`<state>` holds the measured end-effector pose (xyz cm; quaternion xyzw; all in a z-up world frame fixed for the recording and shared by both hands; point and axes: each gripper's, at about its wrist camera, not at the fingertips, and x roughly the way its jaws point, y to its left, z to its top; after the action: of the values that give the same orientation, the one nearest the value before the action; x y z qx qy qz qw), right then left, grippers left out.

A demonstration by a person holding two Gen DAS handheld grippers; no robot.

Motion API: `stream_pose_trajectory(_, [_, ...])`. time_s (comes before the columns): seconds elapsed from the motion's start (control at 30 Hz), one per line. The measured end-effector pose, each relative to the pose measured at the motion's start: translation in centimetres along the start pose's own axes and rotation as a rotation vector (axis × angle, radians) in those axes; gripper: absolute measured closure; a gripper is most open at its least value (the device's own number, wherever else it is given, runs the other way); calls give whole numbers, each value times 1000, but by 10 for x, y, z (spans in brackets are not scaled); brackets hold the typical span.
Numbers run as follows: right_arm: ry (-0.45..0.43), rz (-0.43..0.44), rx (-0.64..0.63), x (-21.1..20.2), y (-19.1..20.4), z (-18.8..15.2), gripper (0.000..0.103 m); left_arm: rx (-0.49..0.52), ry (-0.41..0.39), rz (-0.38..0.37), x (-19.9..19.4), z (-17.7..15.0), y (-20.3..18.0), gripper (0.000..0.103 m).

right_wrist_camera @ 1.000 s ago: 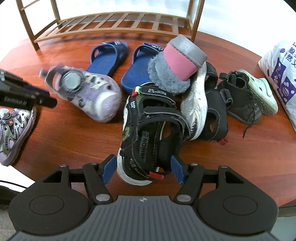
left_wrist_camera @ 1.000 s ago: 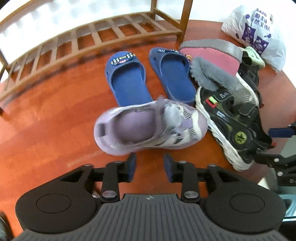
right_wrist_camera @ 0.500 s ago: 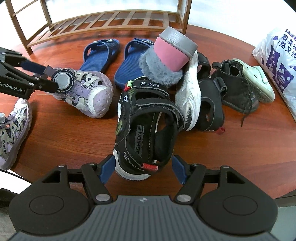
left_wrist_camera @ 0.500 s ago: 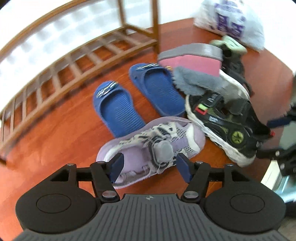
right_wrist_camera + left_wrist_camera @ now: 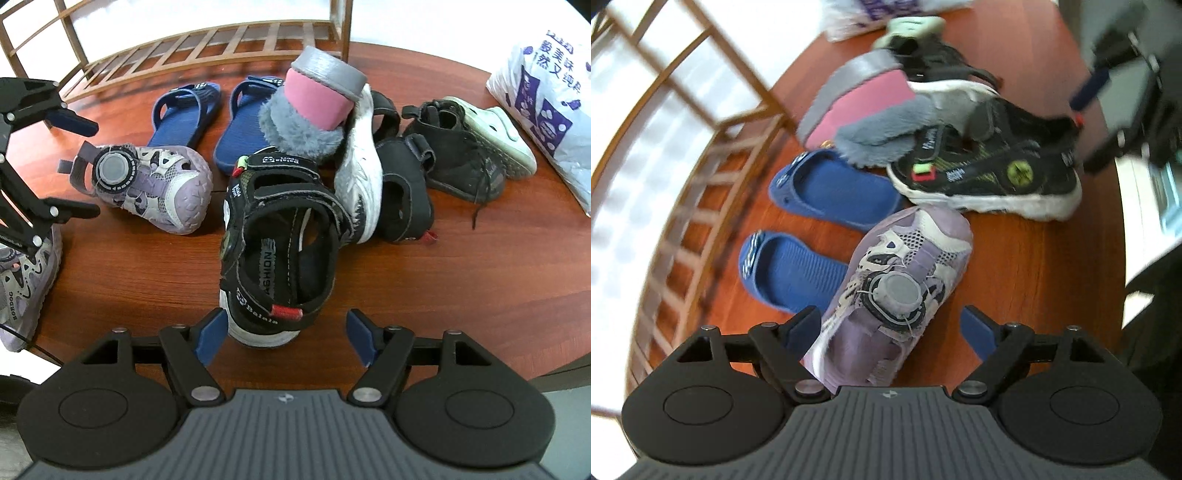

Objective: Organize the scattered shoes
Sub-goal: 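Lift the lavender dial sneaker with the left tool while the right tool releases the black sandal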

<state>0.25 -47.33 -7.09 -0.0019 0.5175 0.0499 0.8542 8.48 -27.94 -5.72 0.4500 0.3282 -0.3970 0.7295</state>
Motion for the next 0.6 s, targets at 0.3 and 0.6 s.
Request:
stream_pose_trajectory(0.3, [-7, -23, 67, -12, -10, -17, 24, 209, 15, -7, 18, -7, -10, 21])
stream_pose_trajectory(0.6, [-2, -53, 124, -20, -19, -33, 24, 285, 19, -26, 34, -7, -6, 42])
